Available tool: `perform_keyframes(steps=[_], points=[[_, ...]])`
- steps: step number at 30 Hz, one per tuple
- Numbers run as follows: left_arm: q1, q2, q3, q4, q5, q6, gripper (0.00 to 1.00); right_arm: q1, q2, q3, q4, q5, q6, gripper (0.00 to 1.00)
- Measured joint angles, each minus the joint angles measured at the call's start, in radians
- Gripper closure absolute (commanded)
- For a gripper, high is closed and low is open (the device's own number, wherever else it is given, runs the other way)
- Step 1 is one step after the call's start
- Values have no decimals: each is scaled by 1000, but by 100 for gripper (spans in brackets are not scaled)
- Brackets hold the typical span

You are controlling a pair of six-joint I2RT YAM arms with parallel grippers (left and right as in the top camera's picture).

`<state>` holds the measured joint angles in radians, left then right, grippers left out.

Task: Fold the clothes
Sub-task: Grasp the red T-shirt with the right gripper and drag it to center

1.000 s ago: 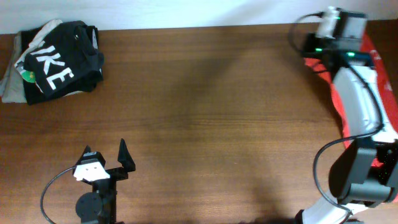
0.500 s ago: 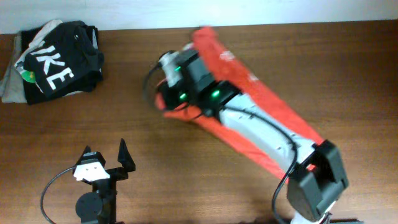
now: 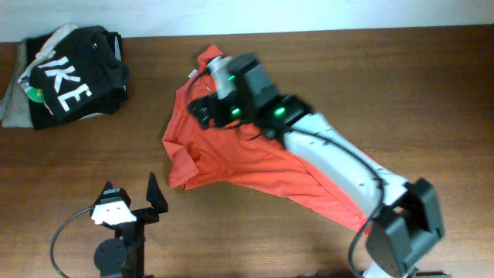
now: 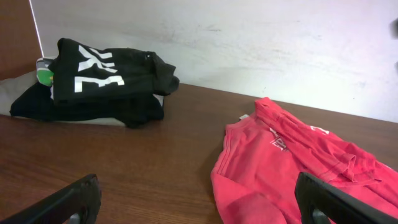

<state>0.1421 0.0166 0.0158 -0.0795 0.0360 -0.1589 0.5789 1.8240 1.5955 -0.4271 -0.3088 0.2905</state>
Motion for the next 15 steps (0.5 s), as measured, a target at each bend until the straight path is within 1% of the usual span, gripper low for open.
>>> perform_keyframes(steps=[2,5,10,13,15], points=[[0,0,0,0,0,0,1,-68,-22,0,-59,0,1,1],[0,0,0,0,0,0,1,-209,-33,2,-198,5,1,1],[0,0,0,0,0,0,1,-305,-34,-6,-387,8,2,1],[0,0,0,0,0,0,1,-327,-34,-63,-408,14,2,1],[0,0,0,0,0,0,1,-333,-34,-116,-380,16,2,1]])
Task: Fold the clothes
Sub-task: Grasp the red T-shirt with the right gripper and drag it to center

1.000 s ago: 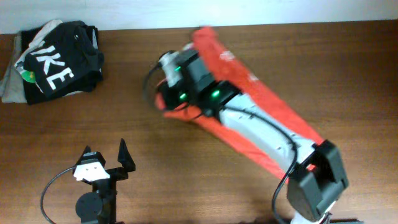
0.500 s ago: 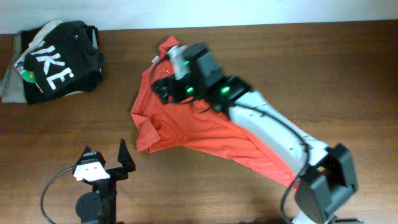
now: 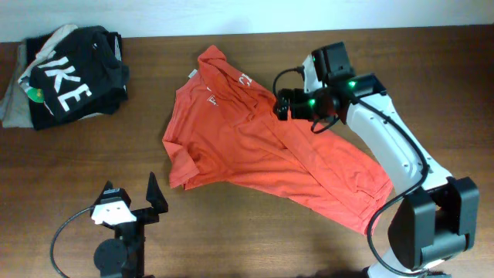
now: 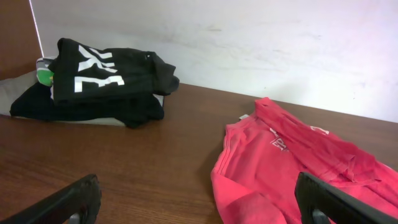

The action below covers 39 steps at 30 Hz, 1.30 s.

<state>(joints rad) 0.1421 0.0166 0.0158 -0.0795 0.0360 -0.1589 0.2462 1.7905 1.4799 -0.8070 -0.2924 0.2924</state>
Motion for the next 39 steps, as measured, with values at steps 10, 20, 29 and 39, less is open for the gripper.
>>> perform_keyframes(steps=[10,20,29,39], points=[[0,0,0,-2,-26,0,1,-1,0,-98,114,4,0,1],[0,0,0,-3,-29,0,1,37,36,-107,351,7,0,1],[0,0,0,-3,-31,0,1,55,64,-109,615,111,-26,1],[0,0,0,-3,-34,0,1,77,234,-109,691,52,2,15]])
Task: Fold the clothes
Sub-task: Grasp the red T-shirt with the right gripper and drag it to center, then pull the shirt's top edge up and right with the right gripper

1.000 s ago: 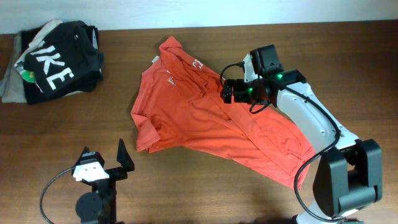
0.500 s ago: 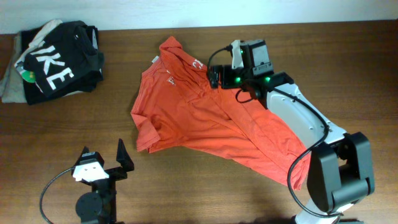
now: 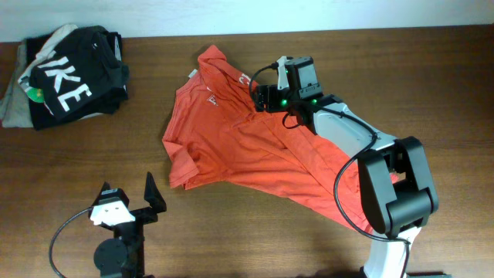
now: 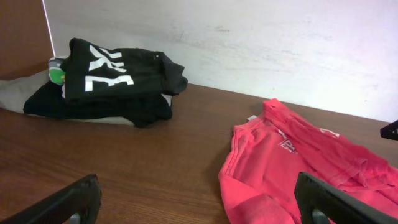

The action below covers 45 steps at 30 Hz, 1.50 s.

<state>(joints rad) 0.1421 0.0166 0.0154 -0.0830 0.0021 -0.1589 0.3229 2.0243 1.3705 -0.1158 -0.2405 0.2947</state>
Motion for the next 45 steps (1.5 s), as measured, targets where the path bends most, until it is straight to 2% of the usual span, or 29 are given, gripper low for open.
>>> perform_keyframes(steps=[5,11,21,45], points=[[0,0,0,0,0,0,1,23,0,0,-3,-13,-21,24],[0,0,0,0,0,0,1,121,0,0,-30,60,-29,27],[0,0,0,0,0,0,1,118,30,0,-23,105,-4,30],[0,0,0,0,0,0,1,81,130,0,88,113,36,29]])
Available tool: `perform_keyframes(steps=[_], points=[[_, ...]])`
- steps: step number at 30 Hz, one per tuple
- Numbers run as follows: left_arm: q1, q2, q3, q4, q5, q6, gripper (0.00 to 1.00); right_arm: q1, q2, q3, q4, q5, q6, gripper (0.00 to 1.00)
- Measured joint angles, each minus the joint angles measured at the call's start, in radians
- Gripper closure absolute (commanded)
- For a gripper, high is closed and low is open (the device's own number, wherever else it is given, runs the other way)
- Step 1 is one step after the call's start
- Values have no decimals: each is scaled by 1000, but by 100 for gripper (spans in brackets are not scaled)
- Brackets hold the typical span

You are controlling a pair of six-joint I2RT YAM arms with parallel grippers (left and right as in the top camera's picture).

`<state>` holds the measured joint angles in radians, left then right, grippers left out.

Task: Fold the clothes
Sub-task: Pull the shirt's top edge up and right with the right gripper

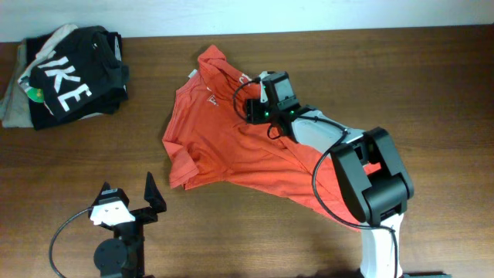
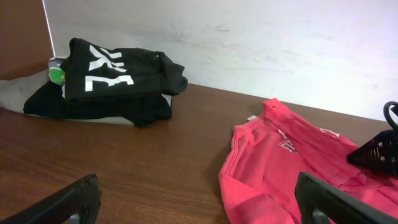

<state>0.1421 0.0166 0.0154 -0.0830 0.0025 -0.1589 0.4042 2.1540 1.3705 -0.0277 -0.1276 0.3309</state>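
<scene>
A red shirt [image 1: 231, 147] lies spread and wrinkled on the brown table [image 1: 432, 85], its collar toward the far edge; the left wrist view shows it too [image 2: 280, 168]. My right gripper [image 1: 257, 106] rests low on the shirt's upper part near the white chest print, and its dark tip [image 2: 376, 151] shows in the left wrist view. Its jaws are not visible. My left gripper [image 1: 130, 193] stands open near the front edge, left of the shirt, with nothing between its fingers [image 2: 68, 202].
A pile of folded clothes, black with white letters on top [image 1: 69, 73], sits at the far left corner and also appears in the left wrist view [image 2: 106, 81]. The right arm [image 1: 363, 177] crosses the shirt's right half. A white wall [image 2: 249, 43] runs behind the table.
My right gripper has shifted slightly left and toward the front on the shirt's upper part, and its arm is folded in closer. The left gripper and the shirt look unchanged.
At first my right arm reached across the shirt with its gripper near the collar's left side. Then the gripper was back at the shirt's right edge. Later it stood over the upper chest, and now slightly further left. The left wrist view shifted slightly; that gripper stayed open.
</scene>
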Motion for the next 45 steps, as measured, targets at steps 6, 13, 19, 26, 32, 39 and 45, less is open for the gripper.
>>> perform_keyframes(steps=[6,13,19,26,32,39,45], points=[[0,0,0,0,0,0,1,-14,10,0,19,0,16,41],[0,0,0,0,0,0,1,-13,14,0,31,-1,36,46],[0,0,0,0,0,0,1,-6,15,0,37,0,37,49],[0,0,0,0,0,0,1,3,15,0,37,5,37,57],[0,0,0,0,0,0,1,33,17,0,29,69,39,65],[0,0,0,0,0,0,1,36,17,3,6,101,40,36],[0,0,0,0,0,0,1,35,16,112,-190,166,31,34]])
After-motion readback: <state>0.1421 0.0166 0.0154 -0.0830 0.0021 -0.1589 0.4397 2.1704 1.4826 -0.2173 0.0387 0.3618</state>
